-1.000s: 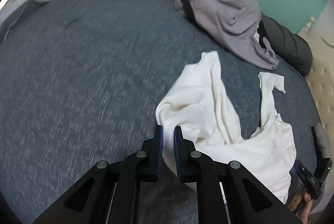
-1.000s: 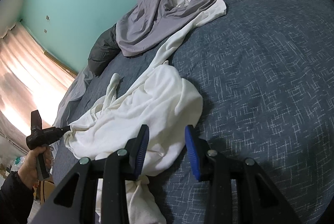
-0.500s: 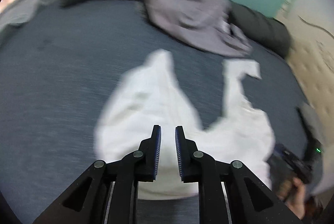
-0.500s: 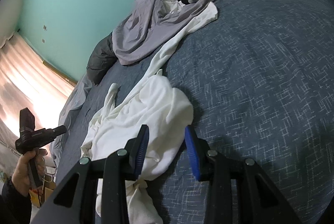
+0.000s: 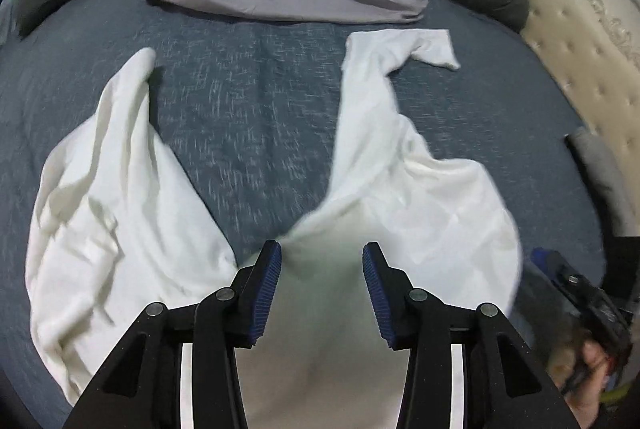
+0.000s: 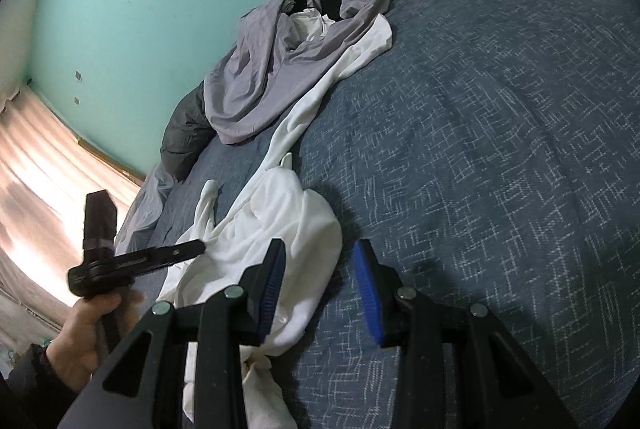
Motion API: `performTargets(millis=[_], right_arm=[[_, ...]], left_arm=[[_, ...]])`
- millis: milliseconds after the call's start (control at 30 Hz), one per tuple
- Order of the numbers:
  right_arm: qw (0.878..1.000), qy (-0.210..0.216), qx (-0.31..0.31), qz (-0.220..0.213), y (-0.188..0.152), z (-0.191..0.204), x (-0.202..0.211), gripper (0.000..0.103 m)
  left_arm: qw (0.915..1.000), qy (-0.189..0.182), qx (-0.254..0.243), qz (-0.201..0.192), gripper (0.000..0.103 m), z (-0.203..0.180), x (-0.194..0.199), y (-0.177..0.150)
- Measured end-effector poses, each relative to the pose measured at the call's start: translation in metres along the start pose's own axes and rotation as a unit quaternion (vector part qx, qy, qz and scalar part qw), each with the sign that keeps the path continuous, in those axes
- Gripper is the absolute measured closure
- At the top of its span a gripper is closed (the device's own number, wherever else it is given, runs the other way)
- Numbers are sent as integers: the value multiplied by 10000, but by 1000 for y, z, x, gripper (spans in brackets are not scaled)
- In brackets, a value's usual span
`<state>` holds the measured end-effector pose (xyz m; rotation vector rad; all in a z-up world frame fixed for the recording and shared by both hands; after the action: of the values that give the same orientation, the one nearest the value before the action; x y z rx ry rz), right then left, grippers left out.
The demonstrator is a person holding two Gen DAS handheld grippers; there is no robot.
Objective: Fold clothes
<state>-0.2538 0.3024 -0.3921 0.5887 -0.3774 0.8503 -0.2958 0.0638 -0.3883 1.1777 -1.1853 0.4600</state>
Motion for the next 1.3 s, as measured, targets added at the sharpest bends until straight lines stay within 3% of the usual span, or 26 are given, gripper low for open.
performTargets(millis=[67, 233, 300, 367, 500, 600, 700, 900, 1133, 1233, 1300], right_arm=[[10000, 3, -7, 10, 0, 0, 0, 67], [10000, 9, -26, 36, 0, -2, -2, 67], [10000, 8, -22, 53, -1, -2, -3, 67], [10000, -4, -17, 68, -2, -2, -4, 67], [10000, -7, -22, 60, -3, -3, -4, 67], [10000, -7, -34, 60, -2, -2, -5, 67], [10000, -5, -27, 71, -4, -1, -5, 67], [9999, -7, 3, 100, -7, 1, -7, 67], [9998, -36, 93, 179, -13, 4, -13, 67], [9997, -45, 120, 213, -16, 4, -15, 67], [9996, -51, 138, 235, -17, 5, -16, 67]], left_arm=[[9997, 197, -139, 16, 57, 3, -8, 8], [9986, 125, -503, 96, 57, -2, -23, 20], [9971, 82, -728, 193, 65, -7, -27, 21], [9959, 54, -850, 288, 99, -11, -30, 18], [9956, 19, -922, 183, 99, -11, -21, 17], [9961, 90, -876, -110, 100, 1, 5, 19], [9967, 208, -598, -503, 100, 32, 49, 21], [9931, 789, 175, -853, 100, 123, 108, 3], [9784, 1507, 1081, -909, 100, 225, 143, -39], [9721, 1678, 1442, -781, 100, 250, 143, -56], [9724, 1642, 1527, -638, 100, 254, 138, -66]])
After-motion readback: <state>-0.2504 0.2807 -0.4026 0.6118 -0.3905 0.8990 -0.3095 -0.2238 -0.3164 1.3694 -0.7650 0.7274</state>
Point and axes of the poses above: each gripper's, at about its wrist camera, not at the fingertips, and x roughly against the way its jaws point, z to its left, y to its top, the point moved 10 cm from there along -x, roughly the way its jaws point, and after that the axes turned 14 degrees about -x, right-handed, at the moved point
